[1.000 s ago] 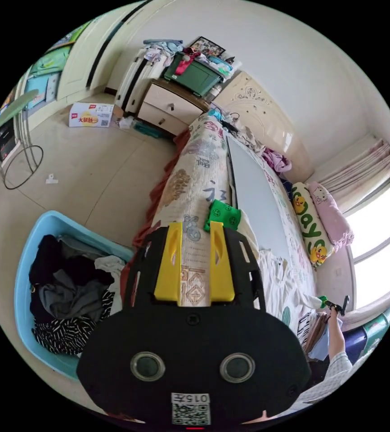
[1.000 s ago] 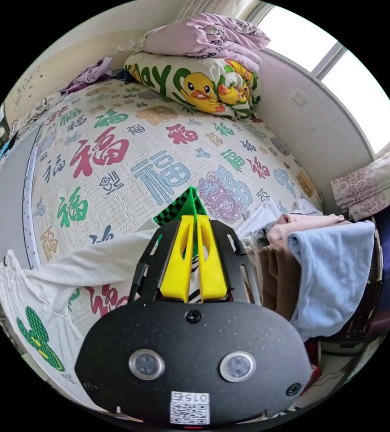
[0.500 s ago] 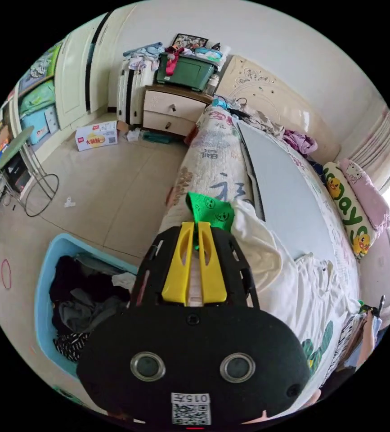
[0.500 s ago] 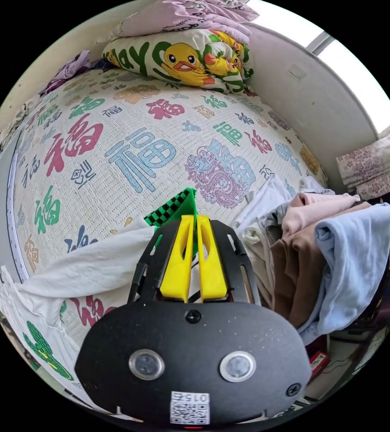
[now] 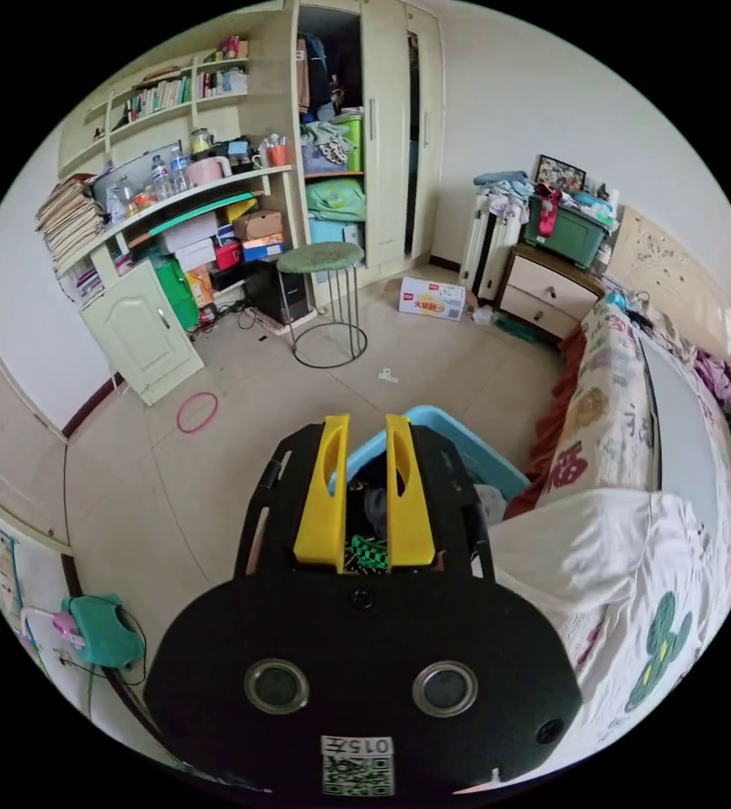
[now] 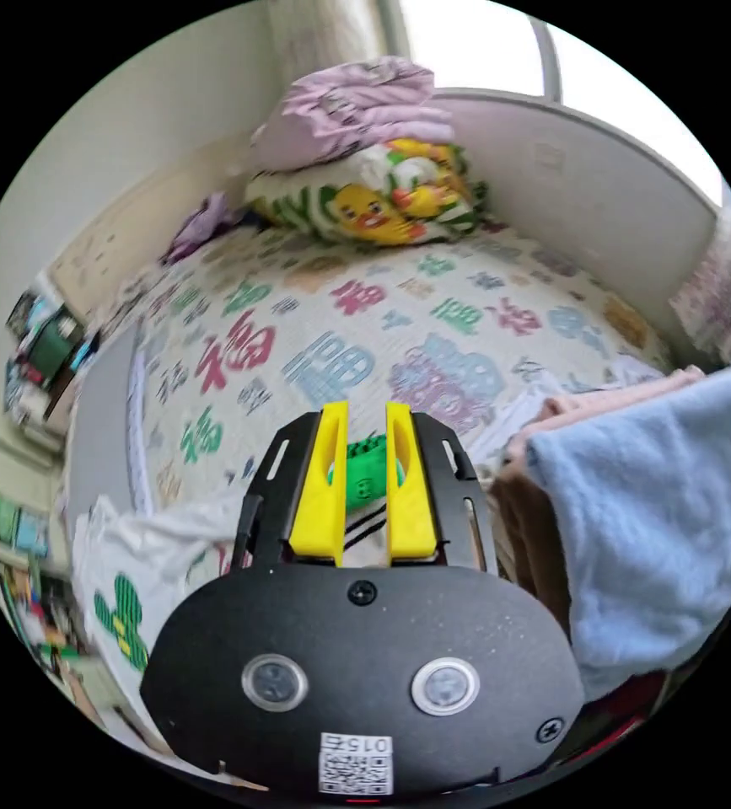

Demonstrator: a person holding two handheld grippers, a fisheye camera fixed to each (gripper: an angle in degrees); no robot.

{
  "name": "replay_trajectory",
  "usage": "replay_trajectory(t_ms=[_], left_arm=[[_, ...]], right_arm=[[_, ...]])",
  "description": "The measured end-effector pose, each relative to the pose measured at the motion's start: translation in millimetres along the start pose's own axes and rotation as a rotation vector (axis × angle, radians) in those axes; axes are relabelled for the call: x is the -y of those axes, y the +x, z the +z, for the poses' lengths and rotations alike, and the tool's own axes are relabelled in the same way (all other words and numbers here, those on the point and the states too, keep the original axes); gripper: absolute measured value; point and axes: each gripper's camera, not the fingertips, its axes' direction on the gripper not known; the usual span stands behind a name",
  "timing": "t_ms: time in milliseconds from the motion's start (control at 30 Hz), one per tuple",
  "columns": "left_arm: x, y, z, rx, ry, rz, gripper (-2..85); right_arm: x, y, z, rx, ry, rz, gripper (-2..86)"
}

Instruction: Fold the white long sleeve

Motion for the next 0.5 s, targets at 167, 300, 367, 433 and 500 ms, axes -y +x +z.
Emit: replay_trajectory(t_ms=[167, 300, 367, 433, 500], left_arm=[[-56.8, 78.7, -11.6, -0.13, -0.096, 0.207, 6.4], [-80.6, 136.7, -47.9, -0.053, -0.048, 0.416, 5.4], [-84.7, 152.8, -63.6, -0.02, -0.01, 0.464, 3.6], [-84.3, 165.2, -78.1, -0.016, 0.021, 0.505, 1.3], [-76.6, 174.3, -94.8, -0.041, 0.054, 0.525, -0.1]], right_arm=[[-34.1, -44.7, 51.2, -0.074, -0.193, -0.311, 10.7], [-82.4, -101.4, 80.1, -0.354, -0.23, -0.728, 9.9], [-83.4, -109.0, 89.9, -0.369, -0.233, -0.765, 7.2], [-76.3, -112.8, 97.6, -0.4, -0.275, -0.771, 2.4], [-55.2, -117.2, 90.4, -0.433, -0.307, -0.792, -0.2]])
